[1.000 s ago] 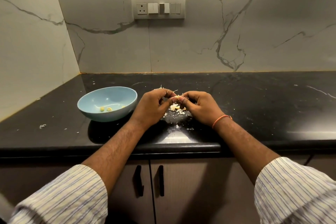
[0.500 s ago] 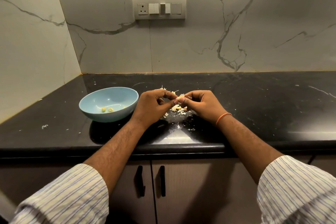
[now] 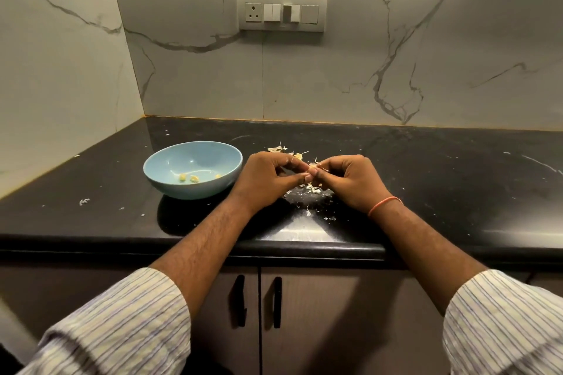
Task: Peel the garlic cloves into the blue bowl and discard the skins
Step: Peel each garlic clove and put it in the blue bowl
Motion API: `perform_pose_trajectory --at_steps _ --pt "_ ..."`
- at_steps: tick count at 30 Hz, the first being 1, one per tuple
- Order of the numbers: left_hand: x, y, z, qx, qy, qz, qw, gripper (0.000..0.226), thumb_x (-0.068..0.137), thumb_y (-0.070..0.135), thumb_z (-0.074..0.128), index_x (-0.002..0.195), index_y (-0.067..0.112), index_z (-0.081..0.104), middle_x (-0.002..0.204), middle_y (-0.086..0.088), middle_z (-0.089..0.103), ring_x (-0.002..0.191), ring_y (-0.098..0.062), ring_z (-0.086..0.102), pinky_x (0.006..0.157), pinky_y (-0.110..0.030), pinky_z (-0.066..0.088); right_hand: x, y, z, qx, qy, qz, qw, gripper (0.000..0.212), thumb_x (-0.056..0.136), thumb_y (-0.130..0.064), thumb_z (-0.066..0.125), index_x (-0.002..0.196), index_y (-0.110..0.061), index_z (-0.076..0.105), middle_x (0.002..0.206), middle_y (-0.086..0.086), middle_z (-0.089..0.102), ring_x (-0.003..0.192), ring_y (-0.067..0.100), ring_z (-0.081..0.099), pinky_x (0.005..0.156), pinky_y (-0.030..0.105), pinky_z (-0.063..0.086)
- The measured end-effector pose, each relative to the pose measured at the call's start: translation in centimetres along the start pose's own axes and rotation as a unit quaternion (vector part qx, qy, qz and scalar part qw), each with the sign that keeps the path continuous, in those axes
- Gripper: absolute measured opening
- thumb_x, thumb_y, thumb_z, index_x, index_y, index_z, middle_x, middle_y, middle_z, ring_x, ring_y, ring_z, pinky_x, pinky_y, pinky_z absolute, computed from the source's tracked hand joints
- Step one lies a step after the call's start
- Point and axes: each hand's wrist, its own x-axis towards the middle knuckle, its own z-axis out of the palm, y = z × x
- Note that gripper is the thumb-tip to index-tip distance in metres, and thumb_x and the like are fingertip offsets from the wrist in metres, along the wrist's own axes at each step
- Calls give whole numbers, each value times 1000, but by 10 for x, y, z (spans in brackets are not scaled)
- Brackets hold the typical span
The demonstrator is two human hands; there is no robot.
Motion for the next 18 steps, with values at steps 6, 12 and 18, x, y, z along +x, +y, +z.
perform_pose_trajectory --at_steps 6,12,18 --pt "-1 3 -3 -57 -40 -43 997 23 90 24 82 109 11 82 82 9 78 70 -1 72 62 -16 57 -2 2 2 5 7 -19 1000 13 92 -24 80 95 -12 84 78 -5 80 72 10 76 74 30 64" --pt "1 -2 -1 -73 -55 -83 992 23 95 18 78 115 7 79 90 -2 80 81 -14 79 59 -22 61 -4 0 3 -34 19 -50 998 11 91 -24 81 93 -14 84 76 -8 78 70 7 74 68 26 62" --pt "2 -6 -1 -85 -36 -111 990 22 98 14 75 117 5 77 91 -4 81 80 -17 80 59 -20 60 -4 -2 6 -47 26 -69 996 11 91 -27 82 93 -16 85 78 -11 78 71 3 74 66 22 59"
